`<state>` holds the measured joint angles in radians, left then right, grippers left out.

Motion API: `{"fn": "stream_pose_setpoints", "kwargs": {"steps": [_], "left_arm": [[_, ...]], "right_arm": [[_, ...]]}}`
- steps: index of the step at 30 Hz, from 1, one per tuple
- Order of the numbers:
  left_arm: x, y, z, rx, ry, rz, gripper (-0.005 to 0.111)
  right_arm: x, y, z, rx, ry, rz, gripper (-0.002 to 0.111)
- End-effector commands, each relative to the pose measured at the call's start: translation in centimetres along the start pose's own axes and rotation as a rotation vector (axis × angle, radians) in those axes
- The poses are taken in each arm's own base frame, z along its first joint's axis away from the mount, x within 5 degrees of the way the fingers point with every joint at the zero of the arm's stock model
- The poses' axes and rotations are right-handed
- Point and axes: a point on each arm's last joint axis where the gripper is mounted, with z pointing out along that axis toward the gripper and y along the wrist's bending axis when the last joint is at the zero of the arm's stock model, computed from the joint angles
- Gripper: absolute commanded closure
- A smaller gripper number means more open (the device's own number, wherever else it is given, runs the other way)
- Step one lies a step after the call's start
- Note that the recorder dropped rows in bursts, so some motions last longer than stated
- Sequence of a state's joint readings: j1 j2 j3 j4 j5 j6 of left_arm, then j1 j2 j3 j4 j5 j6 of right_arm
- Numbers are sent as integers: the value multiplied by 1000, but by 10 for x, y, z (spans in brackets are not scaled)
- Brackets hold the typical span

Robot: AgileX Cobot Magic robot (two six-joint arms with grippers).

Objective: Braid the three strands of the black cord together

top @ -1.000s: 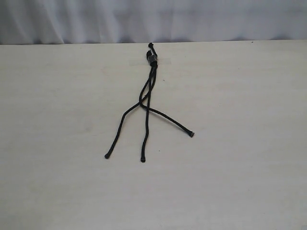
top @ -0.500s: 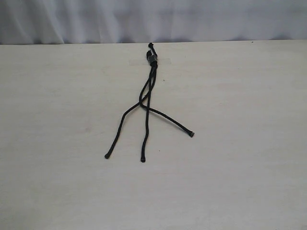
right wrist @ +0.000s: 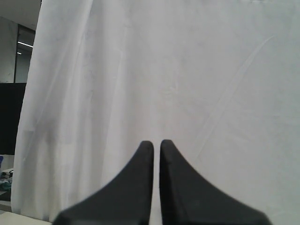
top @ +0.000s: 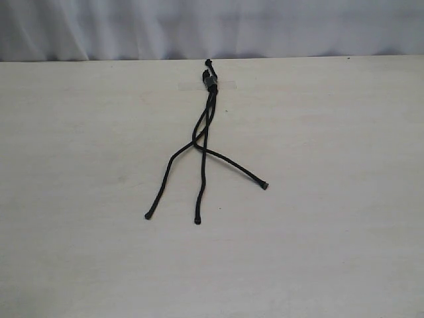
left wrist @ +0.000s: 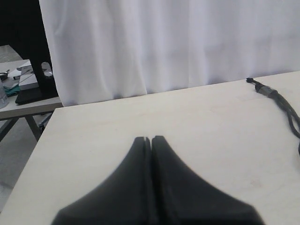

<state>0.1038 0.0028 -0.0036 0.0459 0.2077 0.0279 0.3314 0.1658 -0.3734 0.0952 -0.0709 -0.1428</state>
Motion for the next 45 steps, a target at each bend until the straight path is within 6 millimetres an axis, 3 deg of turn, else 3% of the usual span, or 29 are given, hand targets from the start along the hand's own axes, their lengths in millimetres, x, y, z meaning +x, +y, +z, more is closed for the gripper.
{"fn": "stream_pose_setpoints", "kwargs": {"steps": [1, 6, 9, 14, 17, 20, 26, 33, 45], "left_arm": [[1, 0, 0, 1, -2, -4, 107], [1, 0, 0, 1, -2, -4, 107], [1, 0, 0, 1, -2, -4, 107], [1, 0, 0, 1, -2, -4, 107], [1, 0, 0, 1, -2, -4, 107], [1, 0, 0, 1, -2, -4, 107], [0, 0, 0, 0, -8, -4, 107], [0, 0, 0, 0, -8, -4, 107], [0, 0, 0, 0, -8, -4, 107]], "right_arm": [[0, 0, -1, 5, -10, 1, 104], [5, 0, -1, 1, 7, -37, 104], [33, 2, -2, -20, 87, -170, 104], [97, 5, -13, -45, 275, -171, 104], [122, 6, -22, -51, 353, -153, 104], [125, 6, -22, -49, 369, -138, 104], [117, -3, -23, 136, 275, 230, 104], [122, -15, -31, 354, 314, 198, 104], [130, -6, -40, 234, 437, 63, 104]]}}
